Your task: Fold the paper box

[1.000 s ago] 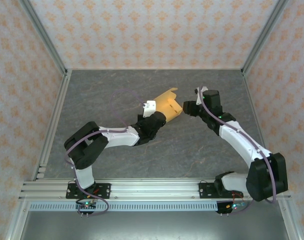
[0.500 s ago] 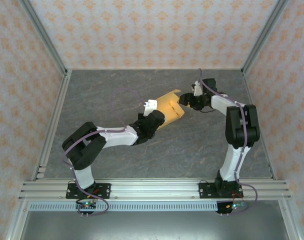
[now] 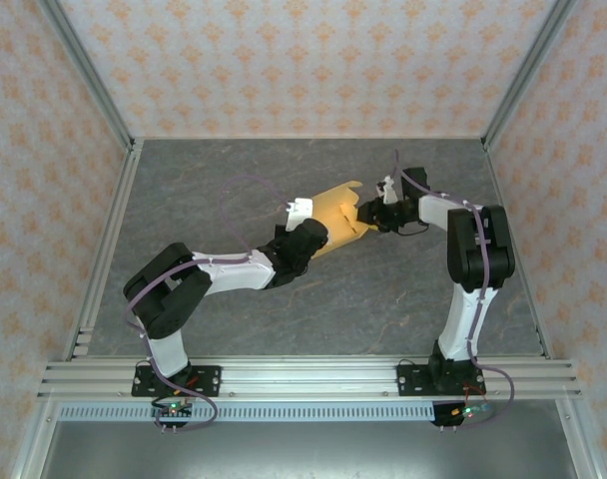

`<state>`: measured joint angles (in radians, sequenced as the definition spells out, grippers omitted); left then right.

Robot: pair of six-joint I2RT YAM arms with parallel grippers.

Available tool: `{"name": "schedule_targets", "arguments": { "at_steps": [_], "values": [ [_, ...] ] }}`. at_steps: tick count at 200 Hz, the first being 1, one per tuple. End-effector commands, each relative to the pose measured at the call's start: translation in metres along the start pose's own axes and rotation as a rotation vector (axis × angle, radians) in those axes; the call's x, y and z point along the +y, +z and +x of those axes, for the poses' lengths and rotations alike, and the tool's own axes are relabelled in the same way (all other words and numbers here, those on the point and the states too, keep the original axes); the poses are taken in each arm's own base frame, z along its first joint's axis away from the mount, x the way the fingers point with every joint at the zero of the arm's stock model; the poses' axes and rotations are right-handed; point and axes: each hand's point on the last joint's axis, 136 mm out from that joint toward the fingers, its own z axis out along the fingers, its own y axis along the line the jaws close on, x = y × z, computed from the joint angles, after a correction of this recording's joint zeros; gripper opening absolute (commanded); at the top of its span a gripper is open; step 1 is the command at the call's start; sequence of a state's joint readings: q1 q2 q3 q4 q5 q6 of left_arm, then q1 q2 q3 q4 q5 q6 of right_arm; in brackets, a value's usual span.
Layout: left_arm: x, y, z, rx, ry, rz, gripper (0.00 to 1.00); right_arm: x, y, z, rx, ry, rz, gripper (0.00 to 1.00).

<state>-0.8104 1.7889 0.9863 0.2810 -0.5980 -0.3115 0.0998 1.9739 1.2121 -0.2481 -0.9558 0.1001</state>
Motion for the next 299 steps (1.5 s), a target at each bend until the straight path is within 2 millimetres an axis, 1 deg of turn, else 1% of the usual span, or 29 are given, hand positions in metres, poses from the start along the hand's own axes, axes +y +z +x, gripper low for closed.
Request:
{"name": "schedule_targets", "arguments": {
  "at_steps": [1,30,59,93,113,126,166,193,243,274,299],
  "values": [
    [0.004,-0.002,-0.007,0.001,-0.001,0.001,0.00,0.003,0.006,0.008,0.017,-0.007,-0.005,0.31],
    [0.003,-0.003,-0.005,0.007,-0.001,0.005,0.00,0.001,0.010,0.012,0.003,-0.026,0.069,0.25],
    [0.004,-0.003,-0.004,0.009,0.000,0.004,0.00,0.006,0.011,0.014,-0.022,-0.053,0.139,0.24],
    [0.004,-0.003,-0.004,0.012,0.000,0.002,0.00,0.012,0.007,0.014,-0.063,-0.075,0.236,0.27],
    [0.004,-0.004,-0.004,0.013,-0.002,0.005,0.00,0.009,0.004,0.015,-0.077,-0.109,0.328,0.23],
    [0.004,-0.003,-0.003,0.015,-0.004,0.005,0.00,0.008,0.006,0.017,-0.084,-0.120,0.357,0.21],
    [0.005,-0.005,-0.002,0.023,-0.010,0.005,0.00,0.000,0.014,0.030,-0.102,-0.169,0.496,0.18],
    [0.007,-0.008,-0.005,0.022,-0.017,0.002,0.00,-0.007,0.020,0.040,-0.118,-0.205,0.595,0.17],
    [0.011,-0.014,-0.008,0.021,-0.032,0.010,0.00,-0.017,0.038,0.058,-0.079,-0.223,0.665,0.15],
    [0.012,-0.015,-0.007,0.025,-0.034,0.012,0.00,-0.023,0.040,0.069,-0.068,-0.232,0.699,0.14],
    [0.011,-0.016,-0.008,0.030,-0.030,0.015,0.00,-0.031,0.042,0.082,-0.065,-0.251,0.737,0.13]
  ]
}}
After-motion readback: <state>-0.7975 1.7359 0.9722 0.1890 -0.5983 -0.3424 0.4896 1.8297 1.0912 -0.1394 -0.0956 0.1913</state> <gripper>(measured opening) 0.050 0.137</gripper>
